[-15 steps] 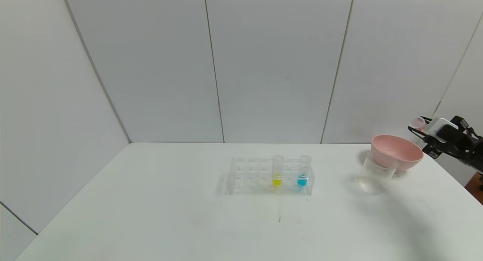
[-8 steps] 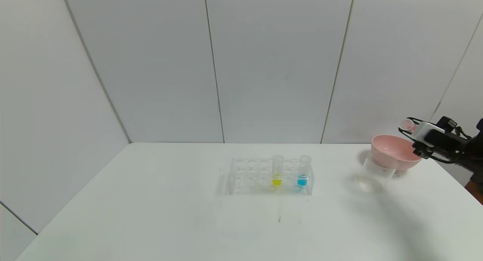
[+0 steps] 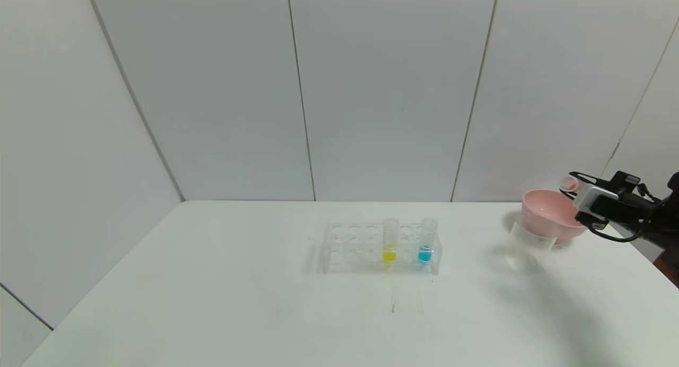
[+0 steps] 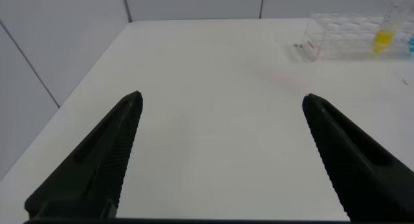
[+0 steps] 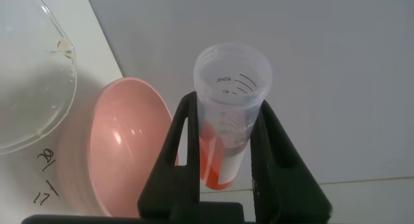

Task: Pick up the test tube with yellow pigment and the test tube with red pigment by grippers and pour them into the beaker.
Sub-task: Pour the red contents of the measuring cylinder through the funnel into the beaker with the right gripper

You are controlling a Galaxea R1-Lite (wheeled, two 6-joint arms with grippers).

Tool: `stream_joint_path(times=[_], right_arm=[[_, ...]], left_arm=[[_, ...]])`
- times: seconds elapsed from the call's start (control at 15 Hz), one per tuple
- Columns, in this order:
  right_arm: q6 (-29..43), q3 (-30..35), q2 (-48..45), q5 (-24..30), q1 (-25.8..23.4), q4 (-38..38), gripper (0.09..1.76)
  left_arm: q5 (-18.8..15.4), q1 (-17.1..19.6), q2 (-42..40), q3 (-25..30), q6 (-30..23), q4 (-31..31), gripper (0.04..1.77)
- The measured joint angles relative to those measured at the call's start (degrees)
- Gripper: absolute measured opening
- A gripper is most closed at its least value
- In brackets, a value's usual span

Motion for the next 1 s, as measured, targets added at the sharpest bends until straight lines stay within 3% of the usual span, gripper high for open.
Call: stream_joint_path(times=[1.0], right_arm=[[-0.16,0.77,0.05,-0.28,0.85,-0.6,0.51]], left_arm=[[0.0,0.0,0.0,0.0,0.0,0.0,1.76]])
